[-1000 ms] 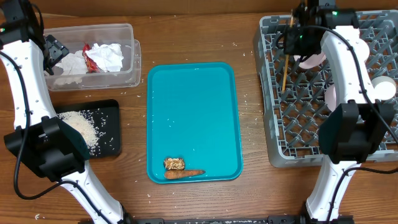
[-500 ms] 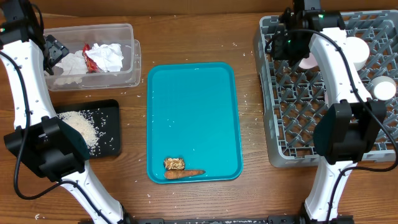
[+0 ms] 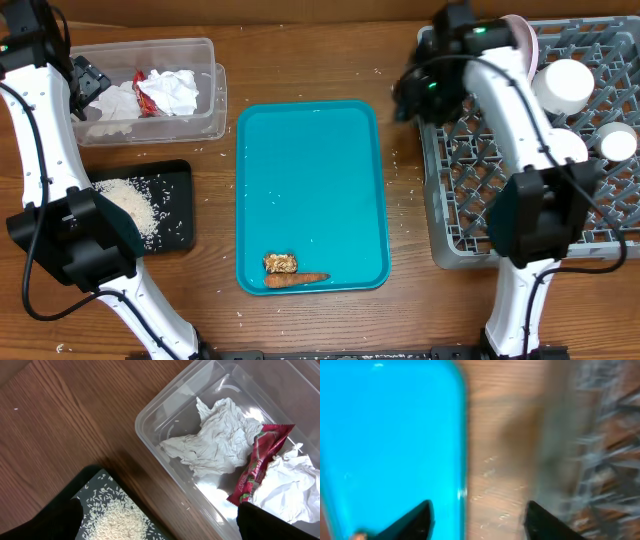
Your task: Sort waste into correct bins and load items into the dishwasher
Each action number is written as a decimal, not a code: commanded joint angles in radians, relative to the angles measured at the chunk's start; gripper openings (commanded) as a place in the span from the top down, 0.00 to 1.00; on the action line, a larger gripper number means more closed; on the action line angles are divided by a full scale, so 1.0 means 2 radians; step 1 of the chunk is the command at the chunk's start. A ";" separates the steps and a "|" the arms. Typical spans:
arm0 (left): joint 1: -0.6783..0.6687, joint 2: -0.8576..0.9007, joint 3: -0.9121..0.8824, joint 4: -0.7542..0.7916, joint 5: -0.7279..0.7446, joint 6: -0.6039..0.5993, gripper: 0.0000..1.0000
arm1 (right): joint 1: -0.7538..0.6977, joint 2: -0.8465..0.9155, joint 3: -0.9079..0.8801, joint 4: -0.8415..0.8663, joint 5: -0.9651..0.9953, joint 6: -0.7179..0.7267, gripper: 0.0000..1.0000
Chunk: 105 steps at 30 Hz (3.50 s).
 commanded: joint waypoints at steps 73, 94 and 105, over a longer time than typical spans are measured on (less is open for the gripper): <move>-0.003 -0.019 0.002 0.000 0.000 -0.009 0.00 | -0.356 -0.195 0.114 -0.121 0.115 0.118 0.00; -0.003 -0.019 0.002 0.000 0.000 -0.009 0.00 | -0.409 -0.195 0.114 -0.121 0.104 0.116 0.00; -0.003 -0.019 0.002 -0.041 0.292 -0.029 0.00 | -0.409 -0.195 0.114 -0.121 0.103 0.116 0.00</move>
